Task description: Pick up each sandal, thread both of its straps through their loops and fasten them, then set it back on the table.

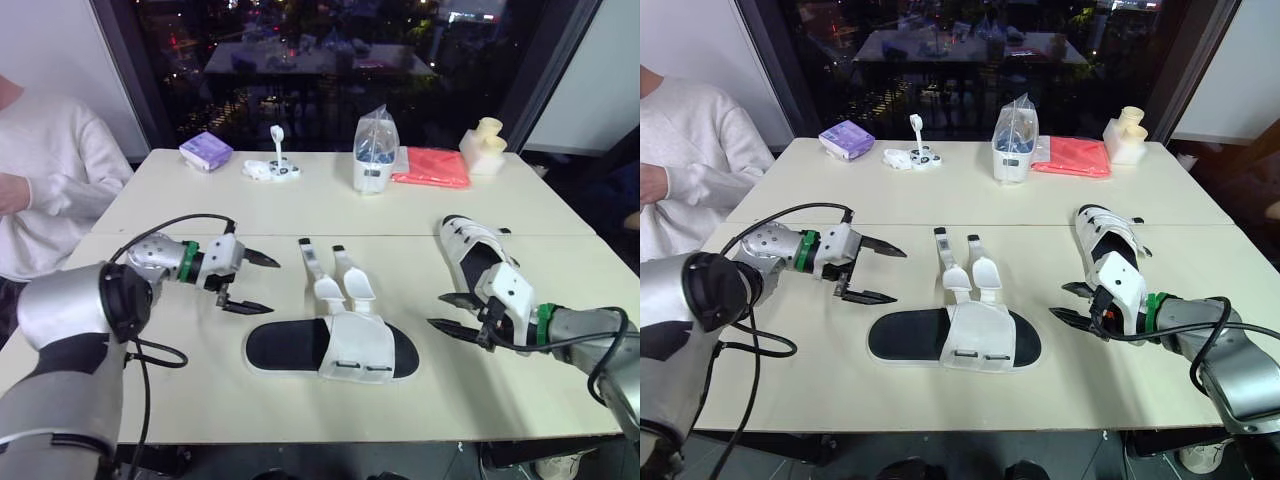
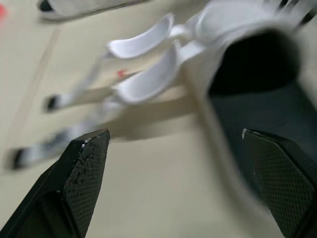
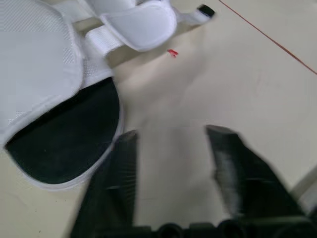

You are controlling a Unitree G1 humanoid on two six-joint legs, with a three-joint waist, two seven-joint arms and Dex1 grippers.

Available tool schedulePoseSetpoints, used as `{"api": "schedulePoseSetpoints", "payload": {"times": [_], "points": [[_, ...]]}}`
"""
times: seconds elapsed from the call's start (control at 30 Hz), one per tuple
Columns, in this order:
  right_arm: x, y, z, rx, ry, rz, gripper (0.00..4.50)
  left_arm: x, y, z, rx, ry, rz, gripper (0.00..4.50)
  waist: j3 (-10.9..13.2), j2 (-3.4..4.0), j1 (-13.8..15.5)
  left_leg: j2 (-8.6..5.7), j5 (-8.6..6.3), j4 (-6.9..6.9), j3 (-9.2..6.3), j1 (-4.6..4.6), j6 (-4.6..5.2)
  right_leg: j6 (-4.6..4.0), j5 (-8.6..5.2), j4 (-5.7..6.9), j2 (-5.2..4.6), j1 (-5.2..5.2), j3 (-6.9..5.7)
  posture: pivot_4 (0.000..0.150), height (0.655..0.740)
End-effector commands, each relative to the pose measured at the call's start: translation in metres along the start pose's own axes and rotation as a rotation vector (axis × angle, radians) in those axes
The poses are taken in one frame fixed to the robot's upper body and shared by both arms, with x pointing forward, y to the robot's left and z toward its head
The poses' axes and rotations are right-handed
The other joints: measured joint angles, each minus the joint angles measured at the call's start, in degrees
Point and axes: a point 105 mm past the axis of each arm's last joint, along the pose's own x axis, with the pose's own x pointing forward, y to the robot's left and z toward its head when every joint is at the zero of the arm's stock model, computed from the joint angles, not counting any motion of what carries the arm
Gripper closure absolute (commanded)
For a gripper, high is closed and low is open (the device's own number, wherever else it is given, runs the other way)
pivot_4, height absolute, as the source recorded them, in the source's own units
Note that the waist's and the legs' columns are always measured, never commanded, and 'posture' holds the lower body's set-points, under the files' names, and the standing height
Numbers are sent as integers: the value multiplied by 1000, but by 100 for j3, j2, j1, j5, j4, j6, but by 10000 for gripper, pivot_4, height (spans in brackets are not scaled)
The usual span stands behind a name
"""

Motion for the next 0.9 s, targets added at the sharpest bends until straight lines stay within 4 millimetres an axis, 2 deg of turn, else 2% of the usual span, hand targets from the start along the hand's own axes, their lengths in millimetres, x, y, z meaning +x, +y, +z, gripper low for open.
{"api": "schedulePoseSetpoints", "payload": {"times": [0.03,0.2,0.3,0.37,0.53,0.7,0.77,0.8,0.9], "points": [[3,15,8,-21,-60,89,44030,-2,4,0,-170,-94,57,0,0,0,-2,1,0,0,-1,1,0,0,0,0,0,0,0,1500,7400],[9,37,6,-2,-79,183,44636,8,4,-15,-391,-127,93,0,0,0,3,1,0,0,-3,4,0,0,0,4,0,2,2,1500,7400],[16,48,7,10,-90,219,44636,16,6,-14,-559,-172,88,0,0,-3,5,1,0,2,-3,4,0,0,0,7,-1,2,2,1500,7400],[23,58,1,-2,-75,241,44636,20,4,-17,-668,-194,84,0,0,-3,3,1,0,2,-3,5,0,0,0,8,0,2,3,1500,7400],[35,73,-7,-22,-52,280,44636,22,9,-22,-783,-209,149,0,0,-5,-4,1,0,2,-1,6,-1,0,0,12,-1,0,5,1500,7400],[44,77,-9,-43,-43,306,44636,18,30,-19,-601,-224,329,0,-1,-8,-3,3,2,3,-1,11,-4,0,0,19,-1,0,7,1500,7400],[46,77,-10,-61,-33,316,44636,15,51,-18,-439,-218,482,0,-2,-8,4,3,3,3,-2,14,-7,-1,1,23,-3,0,7,1500,7400],[46,78,-10,-66,-31,319,44636,10,67,-18,-291,-188,605,0,-4,-5,17,3,3,3,-2,16,-8,-1,1,24,-5,1,7,1500,7400],[48,79,-7,-70,-37,322,44636,-2,93,-1,-16,-180,849,0,1,-15,7,2,1,1,-3,44,-13,-3,2,27,-18,20,10,1500,7400]]}}
